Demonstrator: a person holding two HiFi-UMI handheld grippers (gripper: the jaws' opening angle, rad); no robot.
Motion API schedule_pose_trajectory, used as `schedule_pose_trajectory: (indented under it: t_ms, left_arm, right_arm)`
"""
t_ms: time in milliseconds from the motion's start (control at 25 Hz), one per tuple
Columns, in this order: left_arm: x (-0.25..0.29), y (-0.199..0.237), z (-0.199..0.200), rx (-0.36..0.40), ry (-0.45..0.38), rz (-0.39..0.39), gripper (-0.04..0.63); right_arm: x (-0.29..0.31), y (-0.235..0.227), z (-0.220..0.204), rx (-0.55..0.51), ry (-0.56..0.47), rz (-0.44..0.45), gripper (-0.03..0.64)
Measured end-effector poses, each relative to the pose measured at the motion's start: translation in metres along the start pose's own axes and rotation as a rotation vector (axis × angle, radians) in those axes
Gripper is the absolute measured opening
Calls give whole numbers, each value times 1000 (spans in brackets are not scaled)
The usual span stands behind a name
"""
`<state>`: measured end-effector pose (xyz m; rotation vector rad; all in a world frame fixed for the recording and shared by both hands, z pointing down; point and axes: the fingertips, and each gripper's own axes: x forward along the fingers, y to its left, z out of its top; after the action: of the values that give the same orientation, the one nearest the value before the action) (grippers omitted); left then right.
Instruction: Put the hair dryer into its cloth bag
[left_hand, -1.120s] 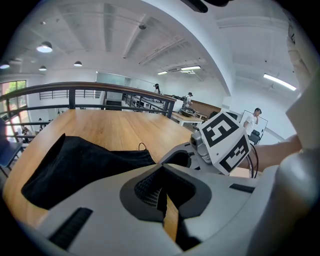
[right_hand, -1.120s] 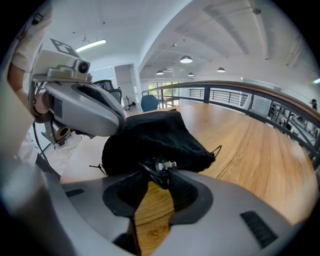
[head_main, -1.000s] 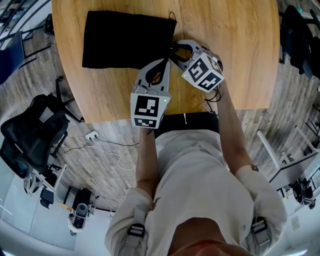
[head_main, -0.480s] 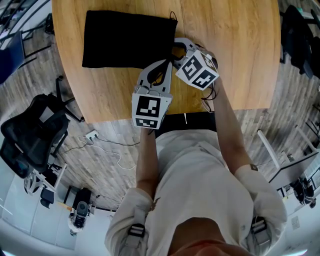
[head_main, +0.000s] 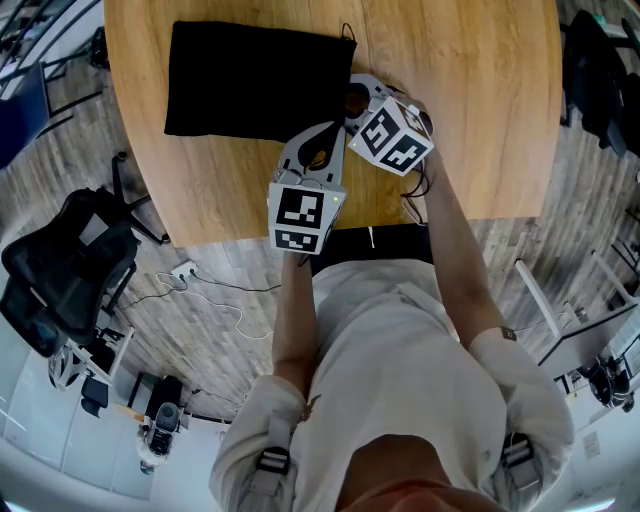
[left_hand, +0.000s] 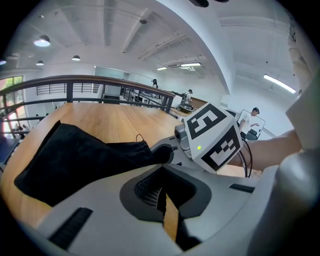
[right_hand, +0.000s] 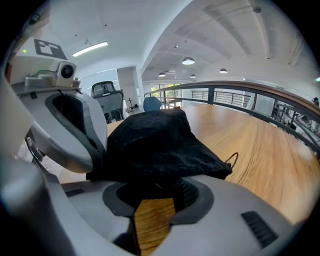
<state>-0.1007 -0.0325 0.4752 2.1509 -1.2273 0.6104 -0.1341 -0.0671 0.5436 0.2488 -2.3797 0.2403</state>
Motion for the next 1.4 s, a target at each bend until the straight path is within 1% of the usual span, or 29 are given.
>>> schedule_pose_trajectory:
  t_ms: [440, 720, 920, 1200, 1400]
  left_arm:
    - [4, 3, -9, -26, 22, -5, 18]
    - [6, 3, -9, -13, 28, 16, 18]
    - [5, 5, -6, 0, 32, 35, 18]
    - [4, 3, 0, 11, 19, 33, 18]
    - [3, -1, 4, 22, 10, 25, 20]
  right_arm:
    - [3, 1, -4, -7, 9, -4, 150]
    - [-2, -1, -12, -23, 30, -12, 191]
    - [-13, -4, -19, -9, 38, -26, 215]
    - [-36, -5, -30, 9, 35, -61, 218]
    - [-60, -5, -36, 37, 18, -105, 197]
